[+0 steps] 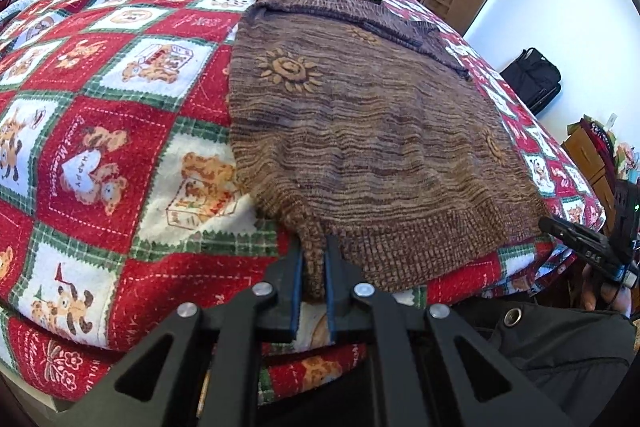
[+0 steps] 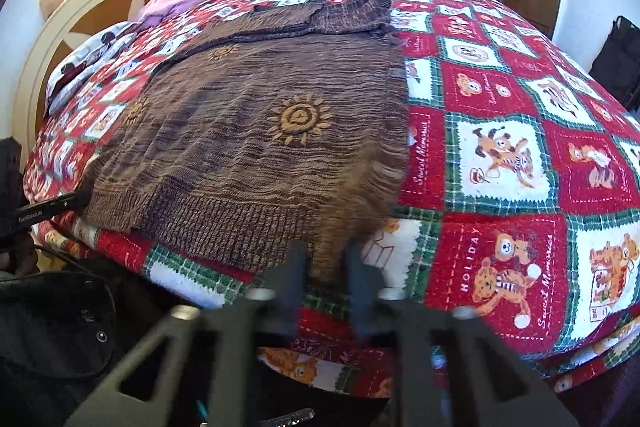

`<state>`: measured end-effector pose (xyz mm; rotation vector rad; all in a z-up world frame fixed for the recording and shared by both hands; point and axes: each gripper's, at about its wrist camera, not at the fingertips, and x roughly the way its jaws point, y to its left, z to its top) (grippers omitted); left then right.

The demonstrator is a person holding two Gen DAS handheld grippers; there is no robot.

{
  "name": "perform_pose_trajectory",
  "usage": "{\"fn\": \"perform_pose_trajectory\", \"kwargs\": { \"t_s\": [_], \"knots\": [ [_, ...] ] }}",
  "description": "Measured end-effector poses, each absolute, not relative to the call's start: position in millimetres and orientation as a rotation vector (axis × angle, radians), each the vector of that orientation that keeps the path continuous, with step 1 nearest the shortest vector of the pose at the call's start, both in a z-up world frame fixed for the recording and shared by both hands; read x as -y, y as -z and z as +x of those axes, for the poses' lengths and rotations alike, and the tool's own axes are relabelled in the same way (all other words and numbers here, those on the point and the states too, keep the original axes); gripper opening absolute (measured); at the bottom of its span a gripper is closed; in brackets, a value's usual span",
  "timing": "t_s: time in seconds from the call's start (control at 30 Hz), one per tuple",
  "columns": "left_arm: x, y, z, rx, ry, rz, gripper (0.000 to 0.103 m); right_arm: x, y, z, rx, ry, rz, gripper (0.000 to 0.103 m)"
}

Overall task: Fold small clothes
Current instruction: 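Grasp the sweater hem with the left tool while the right tool grasps the hem too, then lift the hem with both tools and fold it over toward the collar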

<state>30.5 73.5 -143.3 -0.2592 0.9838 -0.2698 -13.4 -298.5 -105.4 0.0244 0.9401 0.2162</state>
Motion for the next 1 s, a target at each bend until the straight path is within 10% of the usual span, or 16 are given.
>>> {"fn": "perform_pose_trajectory", "kwargs": {
  "t_s": [1.0],
  "knots": [
    [-109,55,99,-0.647,0.342,-0.418,0.009,332,-2,53,-0.540,-0.232,0.211,0.007]
  ]
}}
